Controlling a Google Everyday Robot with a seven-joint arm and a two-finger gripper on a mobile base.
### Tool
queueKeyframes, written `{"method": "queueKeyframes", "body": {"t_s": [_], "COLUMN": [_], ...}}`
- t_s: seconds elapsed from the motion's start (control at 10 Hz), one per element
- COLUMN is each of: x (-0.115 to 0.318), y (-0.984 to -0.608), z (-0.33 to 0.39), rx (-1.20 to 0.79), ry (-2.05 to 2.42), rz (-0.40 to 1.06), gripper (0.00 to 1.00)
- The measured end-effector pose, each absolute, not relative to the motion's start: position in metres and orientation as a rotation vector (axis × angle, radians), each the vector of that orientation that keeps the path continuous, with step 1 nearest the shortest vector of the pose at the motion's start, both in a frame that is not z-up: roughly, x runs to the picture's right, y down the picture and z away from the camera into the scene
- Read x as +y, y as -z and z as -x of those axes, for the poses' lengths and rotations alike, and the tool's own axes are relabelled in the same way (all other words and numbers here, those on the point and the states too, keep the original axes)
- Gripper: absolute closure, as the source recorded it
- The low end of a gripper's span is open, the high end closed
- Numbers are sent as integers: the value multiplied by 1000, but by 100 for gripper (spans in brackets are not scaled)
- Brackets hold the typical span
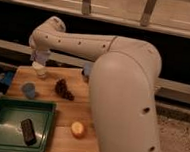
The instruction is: Place towel in table surface
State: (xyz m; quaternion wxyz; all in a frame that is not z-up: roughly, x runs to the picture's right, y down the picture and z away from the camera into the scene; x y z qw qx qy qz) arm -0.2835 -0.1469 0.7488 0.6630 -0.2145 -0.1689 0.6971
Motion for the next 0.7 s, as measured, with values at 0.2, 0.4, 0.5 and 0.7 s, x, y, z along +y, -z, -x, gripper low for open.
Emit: {"method": "queueKeyframes", "body": {"t_s": [0.2,0.4,0.5,0.7], "x": [-140,-134,-130,-121], "y": [-748,-766,-779,-808], "z": [250,233,231,239], "rx": [-343,-293,-263,-211], "ry": [-1651,-1699,-1719,-1742], "rz": [444,441,451,493], "gripper": [86,86,86,86]}}
